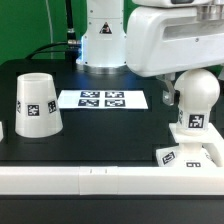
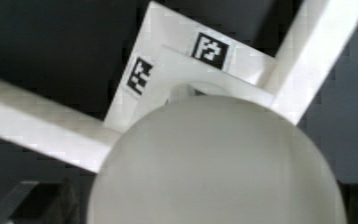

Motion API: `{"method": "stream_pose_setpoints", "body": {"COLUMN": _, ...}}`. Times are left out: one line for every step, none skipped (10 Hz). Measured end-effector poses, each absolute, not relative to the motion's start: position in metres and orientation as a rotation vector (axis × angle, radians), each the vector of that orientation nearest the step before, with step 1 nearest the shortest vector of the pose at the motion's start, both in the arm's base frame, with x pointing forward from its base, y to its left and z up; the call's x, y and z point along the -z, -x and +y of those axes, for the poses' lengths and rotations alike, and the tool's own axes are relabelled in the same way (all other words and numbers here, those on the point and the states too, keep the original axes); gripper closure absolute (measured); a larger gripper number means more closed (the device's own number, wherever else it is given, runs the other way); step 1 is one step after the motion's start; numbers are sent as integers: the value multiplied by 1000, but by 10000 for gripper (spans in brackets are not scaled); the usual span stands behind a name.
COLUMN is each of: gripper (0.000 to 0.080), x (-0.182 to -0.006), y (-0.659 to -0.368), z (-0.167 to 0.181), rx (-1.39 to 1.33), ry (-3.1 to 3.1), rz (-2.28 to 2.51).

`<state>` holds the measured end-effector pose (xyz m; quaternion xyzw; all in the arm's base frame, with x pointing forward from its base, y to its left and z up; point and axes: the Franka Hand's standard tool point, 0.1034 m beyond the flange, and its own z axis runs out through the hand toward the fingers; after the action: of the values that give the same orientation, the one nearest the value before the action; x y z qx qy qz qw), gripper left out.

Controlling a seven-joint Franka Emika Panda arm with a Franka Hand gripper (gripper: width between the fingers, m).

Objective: Assemble lamp

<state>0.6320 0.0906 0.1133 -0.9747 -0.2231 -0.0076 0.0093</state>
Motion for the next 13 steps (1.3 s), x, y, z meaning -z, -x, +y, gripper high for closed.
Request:
{"method": "stream_pose_setpoints", "body": {"gripper": 101, "x": -113, "y": -631, "z": 95, "rx": 23, "ry": 3017, "rz": -842}}
{"method": "stream_pose_setpoints", "body": {"gripper": 101, "x": -113, "y": -631, "z": 95, "rx": 18, "ry": 2979, "rz": -1001}}
{"method": "stream_pose_setpoints", "body": {"gripper": 101, "x": -113, "y": -631, "z": 94, "rx": 11, "ry": 2928, "rz": -1163}}
{"method": "stream_pose_setpoints", "body": {"gripper": 101, "x": -113, "y": -631, "z": 93, "rx": 7, "ry": 2885, "rz": -1269}}
{"method": "stream_pose_setpoints", "body": {"gripper": 101, "x": -112, "y": -630, "z": 93, "rx": 2, "ry": 2843, "rz": -1365}}
{"method": "stream_pose_setpoints", "body": {"gripper": 101, "x": -112, "y": -629, "z": 93, "rx": -4, "ry": 2781, "rz": -1502}}
{"method": "stream_pose_setpoints", "body": {"gripper": 101, "x": -112, "y": -630, "z": 94, "rx": -5, "ry": 2733, "rz": -1596}}
{"method": "stream_pose_setpoints", "body": {"gripper": 101, "x": -113, "y": -630, "z": 93, "rx": -7, "ry": 2686, "rz": -1685}}
{"method": "stream_pose_setpoints", "body": {"gripper": 128, "x": -113, "y": -631, "z": 92, "rx": -10, "ry": 2663, "rz": -1729}}
{"method": "stream_pose_setpoints", "body": {"gripper": 128, "x": -113, "y": -631, "z": 91, "rx": -11, "ry": 2664, "rz": -1727}}
{"method": "stream_pose_setpoints", "body": {"gripper": 223, "x": -113, "y": -631, "z": 91, "rx": -11, "ry": 2665, "rz": -1726}}
{"method": "stream_pose_setpoints", "body": {"gripper": 223, "x": -113, "y": -631, "z": 91, "rx": -11, "ry": 2666, "rz": -1725}}
{"method": "stream_pose_setpoints", "body": {"gripper": 223, "x": -113, "y": -631, "z": 91, "rx": -11, "ry": 2677, "rz": -1707}}
